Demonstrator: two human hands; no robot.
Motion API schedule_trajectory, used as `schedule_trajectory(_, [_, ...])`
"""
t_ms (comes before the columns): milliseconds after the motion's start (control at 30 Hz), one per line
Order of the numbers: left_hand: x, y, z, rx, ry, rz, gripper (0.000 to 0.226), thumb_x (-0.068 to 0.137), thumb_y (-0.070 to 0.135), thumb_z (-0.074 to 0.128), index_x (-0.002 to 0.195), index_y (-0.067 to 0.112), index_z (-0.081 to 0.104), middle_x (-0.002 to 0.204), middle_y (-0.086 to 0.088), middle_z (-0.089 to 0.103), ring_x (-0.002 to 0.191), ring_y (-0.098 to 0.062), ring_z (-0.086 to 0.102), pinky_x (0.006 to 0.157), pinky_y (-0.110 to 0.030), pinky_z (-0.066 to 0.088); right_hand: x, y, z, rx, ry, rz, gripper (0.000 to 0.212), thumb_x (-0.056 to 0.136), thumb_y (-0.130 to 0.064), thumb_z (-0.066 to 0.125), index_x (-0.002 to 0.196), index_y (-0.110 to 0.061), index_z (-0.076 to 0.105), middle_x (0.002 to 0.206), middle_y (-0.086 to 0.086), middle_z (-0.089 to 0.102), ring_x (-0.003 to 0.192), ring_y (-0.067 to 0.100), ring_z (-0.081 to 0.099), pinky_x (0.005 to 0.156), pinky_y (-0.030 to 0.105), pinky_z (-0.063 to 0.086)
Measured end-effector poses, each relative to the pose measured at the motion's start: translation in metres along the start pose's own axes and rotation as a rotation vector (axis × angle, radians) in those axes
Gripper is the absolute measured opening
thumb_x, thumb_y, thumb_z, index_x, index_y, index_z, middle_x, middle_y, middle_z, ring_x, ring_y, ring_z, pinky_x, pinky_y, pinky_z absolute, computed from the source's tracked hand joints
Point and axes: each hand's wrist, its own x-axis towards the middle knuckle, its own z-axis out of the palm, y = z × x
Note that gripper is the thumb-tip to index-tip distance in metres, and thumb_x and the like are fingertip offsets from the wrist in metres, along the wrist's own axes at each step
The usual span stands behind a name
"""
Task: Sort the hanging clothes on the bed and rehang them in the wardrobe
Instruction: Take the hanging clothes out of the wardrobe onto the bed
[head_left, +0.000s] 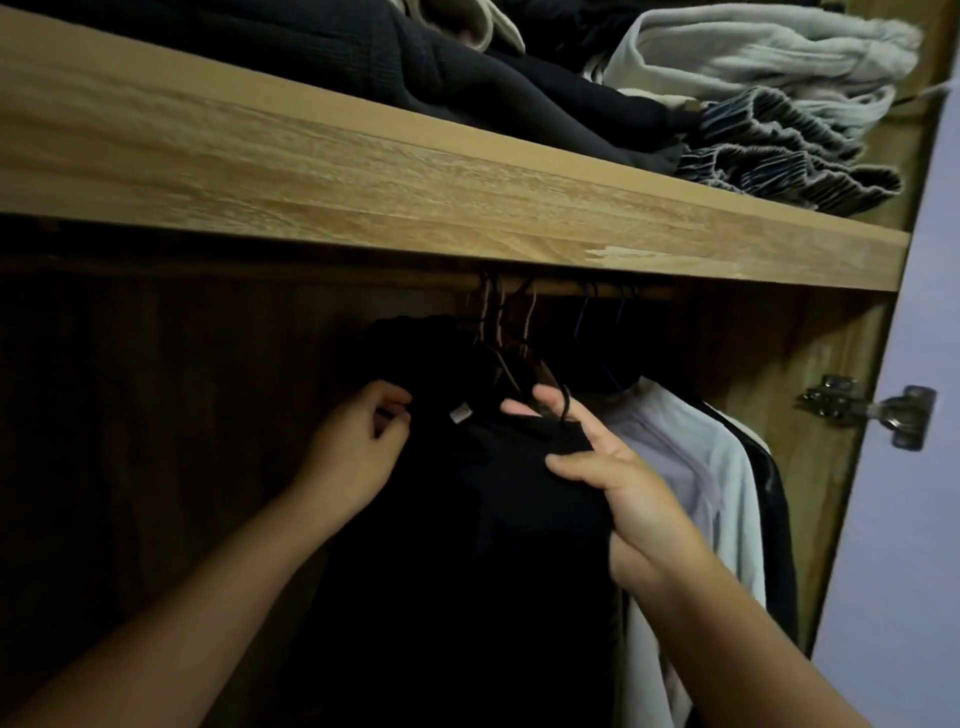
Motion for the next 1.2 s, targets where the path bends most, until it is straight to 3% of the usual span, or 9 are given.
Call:
schedule_trajectory(100, [-0.001,-0.001,0.004,0.067,0.020,0.005,0.023,0.093,0.013,0.049,0.115,0.016,0.054,0.101,-0.003,0.058,0.076,-0.011,0.052,0.060,-0.024,0.038,-0.026,-0.008,-0.011,-0.082,-0.039,0.055,0.056,0.070,0.014,0.043,0.119,-0.009,0.056,0.119,0.011,0.066,0.106,0.029,0.064,0.087,0.036,0.055])
schedule_trajectory(233, [-0.007,0.003,0.017,0.231,0.112,0.097,0.040,0.091,0.007,0.050,0.131,0.008,0.046,0.130,-0.017,0.047,0.113,-0.034,0.051,0.094,-0.038,0.040,-0.065,-0.030,-0.023,-0.186,-0.071,0.109,0.050,0.072,0.016,0.047,0.112,-0.007,0.064,0.120,0.014,0.065,0.107,0.033,0.063,0.087,0.040,0.054])
schedule_trajectory(367, [-0.016,0.012,0.030,0.279,0.088,0.173,0.050,0.093,0.004,0.045,0.141,0.010,0.036,0.144,-0.015,0.037,0.131,-0.033,0.037,0.109,-0.041,0.029,-0.107,-0.061,-0.048,-0.174,-0.128,0.121,0.048,0.066,0.008,0.063,0.110,-0.011,0.067,0.125,0.017,0.061,0.109,0.035,0.062,0.084,0.039,0.055])
schedule_trajectory(433, [-0.024,0.021,0.038,0.314,0.041,0.213,0.049,0.095,0.012,0.044,0.143,0.013,0.034,0.147,-0.012,0.036,0.135,-0.032,0.033,0.110,-0.045,0.026,-0.128,-0.076,-0.058,-0.083,-0.200,0.136,0.044,0.084,0.013,0.048,0.124,-0.004,0.055,0.134,0.024,0.051,0.117,0.038,0.055,0.095,0.043,0.048])
schedule_trajectory(533, [-0.042,0.044,0.053,0.330,0.017,0.301,0.041,0.095,0.024,0.045,0.134,0.011,0.047,0.138,-0.011,0.048,0.131,-0.031,0.038,0.109,-0.051,0.025,-0.169,-0.097,-0.077,-0.056,-0.126,0.102,0.051,0.091,0.020,0.016,0.134,0.003,0.039,0.142,0.030,0.036,0.126,0.042,0.044,0.108,0.047,0.034])
schedule_trajectory(667, [-0.075,0.082,0.078,0.221,-0.066,0.338,0.021,0.090,0.020,0.056,0.101,0.004,0.065,0.096,-0.013,0.067,0.096,-0.030,0.060,0.087,-0.040,0.042,-0.231,-0.129,-0.087,-0.239,-0.078,0.148,0.039,0.085,0.004,0.057,0.123,-0.006,0.057,0.132,0.020,0.054,0.117,0.030,0.057,0.097,0.037,0.047])
schedule_trajectory(800, [-0.115,0.110,0.110,0.115,-0.115,0.307,0.013,0.087,0.016,0.061,0.075,0.009,0.063,0.069,-0.009,0.064,0.071,-0.028,0.060,0.063,-0.034,0.039,-0.292,-0.160,-0.089,-0.495,0.074,0.162,0.048,0.071,-0.017,0.077,0.117,-0.012,0.065,0.126,0.013,0.061,0.115,0.023,0.060,0.090,0.027,0.050])
schedule_trajectory(967, [-0.163,0.147,0.152,0.000,-0.103,0.310,0.015,0.087,0.011,0.060,0.075,0.003,0.064,0.070,-0.016,0.066,0.071,-0.033,0.060,0.063,-0.033,0.037,-0.362,-0.197,-0.085,-0.802,0.366,0.173,0.039,0.079,-0.001,0.069,0.112,-0.021,0.068,0.115,0.006,0.068,0.102,0.017,0.065,0.083,0.022,0.053])
schedule_trajectory(1200, [-0.215,0.214,0.203,-0.165,-0.202,0.376,0.019,0.089,0.015,0.058,0.073,0.006,0.062,0.067,-0.010,0.062,0.065,-0.024,0.053,0.055,-0.033,0.034,-0.444,-0.231,-0.077,-1.242,0.754,0.183,0.016,0.089,-0.010,0.060,0.089,-0.021,0.072,0.075,-0.006,0.070,0.070,0.003,0.062,0.066,0.011,0.048])
